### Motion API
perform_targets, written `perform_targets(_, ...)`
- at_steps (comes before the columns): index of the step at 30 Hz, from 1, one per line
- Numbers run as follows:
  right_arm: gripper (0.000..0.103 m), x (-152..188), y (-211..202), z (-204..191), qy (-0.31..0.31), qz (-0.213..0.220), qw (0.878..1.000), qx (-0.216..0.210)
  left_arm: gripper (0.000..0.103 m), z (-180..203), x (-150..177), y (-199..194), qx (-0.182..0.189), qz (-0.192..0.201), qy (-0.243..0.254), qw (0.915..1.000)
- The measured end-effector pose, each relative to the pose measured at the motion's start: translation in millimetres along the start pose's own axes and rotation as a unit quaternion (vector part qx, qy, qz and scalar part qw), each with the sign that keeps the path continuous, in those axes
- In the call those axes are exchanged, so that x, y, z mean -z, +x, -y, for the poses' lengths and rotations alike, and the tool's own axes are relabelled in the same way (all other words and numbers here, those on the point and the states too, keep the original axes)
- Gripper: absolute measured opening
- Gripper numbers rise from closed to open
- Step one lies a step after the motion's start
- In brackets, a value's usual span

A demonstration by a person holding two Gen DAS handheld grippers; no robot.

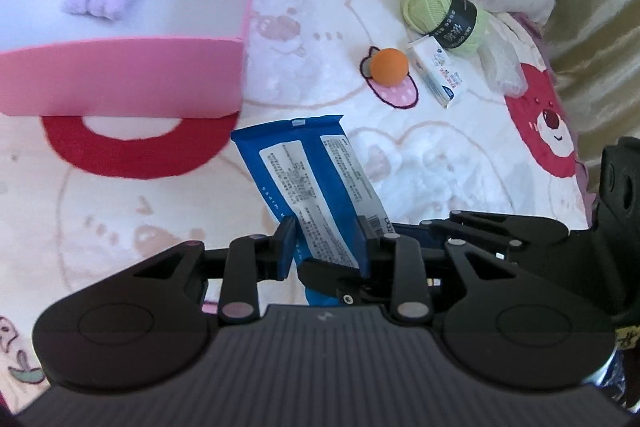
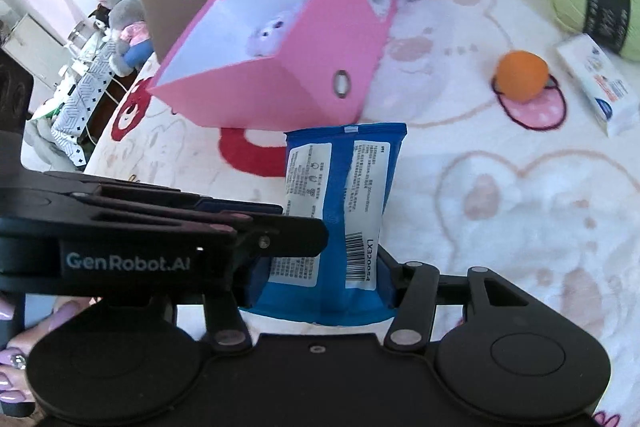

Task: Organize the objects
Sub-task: 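Carry the blue snack packet with both grippers over the pink box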

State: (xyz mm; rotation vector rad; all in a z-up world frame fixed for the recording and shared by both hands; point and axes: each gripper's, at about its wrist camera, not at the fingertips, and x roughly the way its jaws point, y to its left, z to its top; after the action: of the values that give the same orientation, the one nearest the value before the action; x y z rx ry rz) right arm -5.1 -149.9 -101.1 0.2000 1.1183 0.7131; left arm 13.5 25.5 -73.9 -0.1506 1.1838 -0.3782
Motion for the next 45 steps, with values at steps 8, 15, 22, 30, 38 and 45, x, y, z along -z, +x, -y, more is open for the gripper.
perform_targets(8,0.06,-3,-14,-28,0.004,-0.022,1.0,0.01,0.028,-17,7,-31,0.036,-0.004,-0.027,0.999)
perform_targets(15,0.06,-9,-26,-56,-0.006,-0.026,0.999,0.025,0.028,-25,6,-56,0.053,-0.002,-0.043,0.9977)
perform_targets(22,0.059,-19,-42,-84,-0.01,-0.016,0.999,0.044,0.028,-25,6,-86,0.057,0.028,-0.014,0.9979)
perform_targets(30,0.059,-24,-51,-102,-0.016,-0.005,0.998,0.066,0.027,-29,3,-102,0.07,0.043,0.001,0.9966)
perform_targets(38,0.059,-39,-64,-129,-0.061,0.02,0.993,0.102,0.027,-27,-11,-126,0.075,0.055,0.034,0.9951)
perform_targets(45,0.059,-49,-77,-145,-0.076,0.051,0.991,0.098,0.028,-35,-19,-149,0.087,0.082,0.026,0.9925)
